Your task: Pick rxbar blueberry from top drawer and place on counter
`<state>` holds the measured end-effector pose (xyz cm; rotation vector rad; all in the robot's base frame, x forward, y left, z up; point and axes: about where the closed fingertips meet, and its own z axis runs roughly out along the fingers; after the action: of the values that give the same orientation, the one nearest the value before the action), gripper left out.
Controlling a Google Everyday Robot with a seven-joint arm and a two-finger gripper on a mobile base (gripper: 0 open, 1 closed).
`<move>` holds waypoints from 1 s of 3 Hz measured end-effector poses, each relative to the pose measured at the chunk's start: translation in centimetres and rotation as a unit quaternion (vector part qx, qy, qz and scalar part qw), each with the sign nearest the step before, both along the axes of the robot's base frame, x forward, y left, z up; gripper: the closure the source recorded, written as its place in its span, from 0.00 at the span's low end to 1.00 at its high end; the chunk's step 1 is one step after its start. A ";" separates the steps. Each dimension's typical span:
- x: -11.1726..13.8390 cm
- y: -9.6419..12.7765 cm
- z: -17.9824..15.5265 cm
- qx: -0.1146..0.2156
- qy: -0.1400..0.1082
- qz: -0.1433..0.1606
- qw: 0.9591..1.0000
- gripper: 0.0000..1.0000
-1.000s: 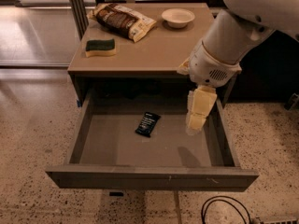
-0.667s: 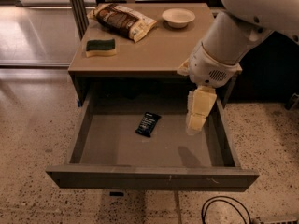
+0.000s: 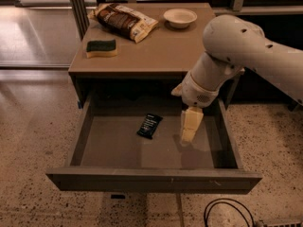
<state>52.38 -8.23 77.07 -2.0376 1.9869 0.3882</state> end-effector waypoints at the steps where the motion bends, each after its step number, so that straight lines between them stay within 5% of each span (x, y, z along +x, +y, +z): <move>1: 2.5 0.8 -6.3 0.009 0.014 0.025 1.000 0.00; 3: 3.0 1.3 -6.7 0.021 0.013 0.038 0.999 0.00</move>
Offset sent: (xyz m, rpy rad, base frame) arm 0.0225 0.0068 -0.0478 0.0138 0.0120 0.0424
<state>55.39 -6.92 70.34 -2.0974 1.9030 0.4700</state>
